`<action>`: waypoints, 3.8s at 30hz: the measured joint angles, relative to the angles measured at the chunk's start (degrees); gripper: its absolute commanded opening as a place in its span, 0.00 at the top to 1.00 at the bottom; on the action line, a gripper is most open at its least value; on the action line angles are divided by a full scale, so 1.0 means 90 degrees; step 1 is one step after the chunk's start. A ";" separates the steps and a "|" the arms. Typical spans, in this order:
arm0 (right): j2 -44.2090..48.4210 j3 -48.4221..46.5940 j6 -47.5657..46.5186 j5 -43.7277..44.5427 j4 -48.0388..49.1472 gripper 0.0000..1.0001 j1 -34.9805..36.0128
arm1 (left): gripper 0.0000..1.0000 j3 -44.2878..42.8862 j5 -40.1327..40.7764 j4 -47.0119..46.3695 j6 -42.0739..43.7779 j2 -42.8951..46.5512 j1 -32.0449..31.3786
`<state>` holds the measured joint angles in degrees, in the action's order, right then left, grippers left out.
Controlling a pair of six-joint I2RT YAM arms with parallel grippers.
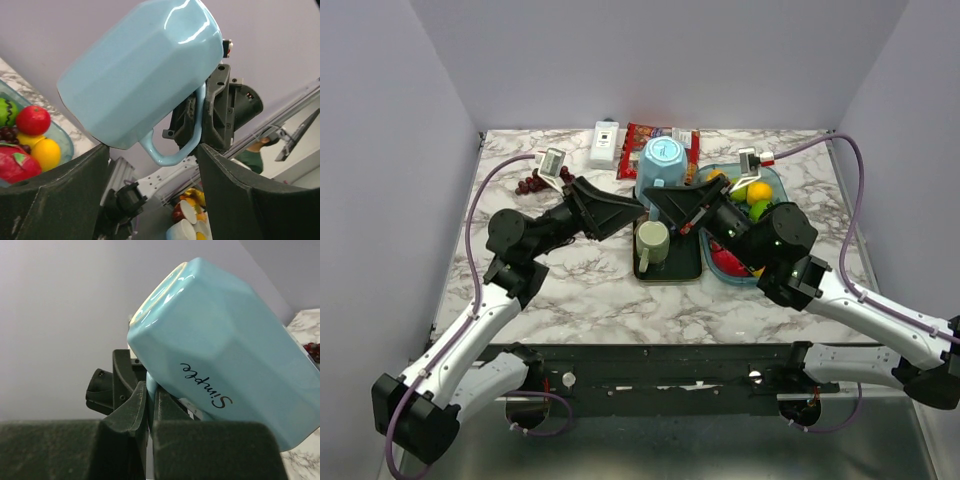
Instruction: Turn the mug right side up
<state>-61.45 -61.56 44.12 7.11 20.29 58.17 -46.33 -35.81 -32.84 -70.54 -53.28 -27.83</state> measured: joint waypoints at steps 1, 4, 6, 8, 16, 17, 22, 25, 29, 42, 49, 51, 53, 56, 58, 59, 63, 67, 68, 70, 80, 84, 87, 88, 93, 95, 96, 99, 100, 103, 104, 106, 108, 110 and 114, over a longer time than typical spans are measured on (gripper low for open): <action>-0.0022 -0.0005 0.0000 0.0068 -0.0063 1.00 0.0000 | 0.19 0.0027 -0.0012 0.0109 0.0262 0.0049 0.0000; -0.0172 -0.0194 0.0000 0.0260 -0.0493 1.00 0.0007 | 0.19 0.0080 -0.0032 0.0680 0.1047 0.0306 -0.0007; -0.0321 -0.0393 -0.0005 0.0406 -0.0896 1.00 0.0012 | 0.19 0.0070 0.0032 0.1328 0.1967 0.0597 -0.0053; -0.0491 -0.0597 -0.0015 0.0556 -0.1311 1.00 0.0012 | 0.20 -0.0056 0.0109 0.1936 0.2868 0.0811 -0.0160; -0.1137 -0.1115 -0.0022 0.1022 -0.2489 1.00 0.0012 | 0.24 -0.0532 0.0906 0.3677 0.5311 0.0835 -0.0755; -0.1209 -0.1168 -0.0022 0.1066 -0.2623 1.00 0.0012 | 0.24 -0.0556 0.1115 0.3874 0.5510 0.0741 -0.0911; -0.1435 -0.1280 -0.0024 0.1217 -0.2936 1.00 0.0012 | 0.25 -0.0704 0.2042 0.4515 0.6035 0.0226 -0.1377; -0.1511 -0.1287 -0.0024 0.1304 -0.2999 1.00 0.0012 | 0.20 -0.0702 0.2599 0.4699 0.6059 0.0124 -0.1479; -0.1576 -0.1287 -0.0019 0.1350 -0.3004 1.00 0.0012 | 0.13 -0.0656 0.3143 0.4500 0.5865 0.0146 -0.1506; -0.1634 -0.1287 0.0231 0.1530 -0.3009 1.00 0.0012 | 0.12 -0.0347 0.3645 0.3793 0.4930 0.0097 -0.1591; -0.1661 -0.1282 0.0330 0.1673 -0.2970 1.00 0.0012 | 0.42 -0.0270 0.3871 0.3468 0.4277 -0.0141 -0.1637; -0.1678 -0.1273 0.0325 0.1705 -0.2982 1.00 0.0012 | 0.49 -0.0270 0.3883 0.3468 0.4184 -0.0185 -0.1671; -0.1698 -0.1273 0.0323 0.1734 -0.2970 1.00 0.0012 | 0.61 -0.0291 0.3888 0.3478 0.4112 -0.0202 -0.1673; -0.1724 -0.1270 0.0330 0.1744 -0.2924 1.00 0.0012 | 1.00 -0.0338 0.3857 0.3497 0.4053 -0.0202 -0.1719; -0.1756 -0.1260 0.0347 0.1768 -0.2878 0.99 0.0012 | 1.00 -0.0427 0.3876 0.3585 0.4056 -0.0226 -0.1751; -0.1756 -0.1246 0.0350 0.1778 -0.2851 1.00 0.0010 | 1.00 -0.0452 0.3888 0.3623 0.4063 -0.0245 -0.1746; -0.1756 -0.1192 0.0440 0.1853 -0.2839 0.96 -0.0017 | 1.00 -0.0709 0.3905 0.3985 0.4034 -0.0393 -0.1749; -0.1756 -0.1151 0.0595 0.2093 -0.2888 0.67 -0.0017 | 1.00 -0.1117 0.3876 0.4566 0.4019 -0.0605 -0.1732; -0.1751 -0.1137 0.0612 0.2137 -0.2890 0.60 -0.0017 | 1.00 -0.1197 0.3818 0.4682 0.3993 -0.0651 -0.1707; -0.1656 -0.1037 0.0631 0.2227 -0.2941 0.39 0.0000 | 1.00 -0.1265 0.3772 0.4894 0.3917 -0.0714 -0.1537; -0.0780 -0.0301 0.0714 0.2909 -0.3092 0.18 0.0015 | 1.00 -0.0998 0.2788 0.5294 0.2562 -0.0823 0.0447; -0.0413 0.0002 0.0770 0.3089 -0.3220 0.18 0.0015 | 1.00 -0.0610 0.2186 0.4731 0.1413 -0.0862 0.1134; -0.0180 0.0148 0.0852 0.3172 -0.3381 0.18 0.0015 | 1.00 -0.0073 0.1863 0.3759 0.0158 -0.0971 0.1542; -0.0102 0.0192 0.0882 0.3189 -0.3422 0.18 0.0015 | 1.00 0.0158 0.1787 0.3332 -0.0313 -0.1032 0.1639; 0.0192 0.0277 0.0979 0.3283 -0.3674 0.19 0.0015 | 1.00 0.1348 0.1919 0.1158 -0.2788 -0.1547 0.1800; 0.0265 0.0277 0.0996 0.3296 -0.3772 0.19 0.0015 | 1.00 0.1610 0.2084 0.0687 -0.3458 -0.1766 0.1800; 0.0284 0.0277 0.1001 0.3300 -0.3806 0.19 0.0015 | 1.00 0.1681 0.2169 0.0546 -0.3701 -0.1841 0.1792; 0.0262 0.0274 0.0981 0.3303 -0.3937 0.17 0.0015 | 1.00 0.1812 0.2475 0.0185 -0.4238 -0.1897 0.1792; 0.0223 0.0274 0.0937 0.3303 -0.3966 0.17 0.0015 | 1.00 0.1819 0.2574 0.0012 -0.4369 -0.1897 0.1792; -0.0134 0.0151 0.0634 0.3279 -0.4036 0.17 0.0015 | 1.00 0.1821 0.2752 -0.0367 -0.4563 -0.1894 0.1795; -0.0325 0.0063 0.0444 0.3249 -0.4029 0.17 0.0015 | 1.00 0.1836 0.2790 -0.0483 -0.4622 -0.1894 0.1790; -0.0763 -0.0148 0.0036 0.3072 -0.3968 0.16 0.0012 | 1.00 0.1902 0.2820 -0.0617 -0.4680 -0.1880 0.1761; -0.1183 -0.0325 -0.0391 0.2739 -0.3725 0.15 -0.0024 | 1.00 0.2045 0.2832 -0.0702 -0.4724 -0.1838 0.1712; -0.1518 -0.0420 -0.0665 0.2208 -0.3417 0.15 -0.0172 | 1.00 0.2263 0.2834 -0.0770 -0.4762 -0.1770 0.1661; -0.2057 -0.0576 -0.0886 0.1362 -0.2900 0.16 -0.0770 | 1.00 0.2586 0.2832 -0.0753 -0.4792 -0.1600 0.1642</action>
<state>-79.96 -66.74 36.14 19.38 -5.80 51.24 -23.05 -10.33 -39.62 -113.67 -67.68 -13.06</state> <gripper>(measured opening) 0.849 0.198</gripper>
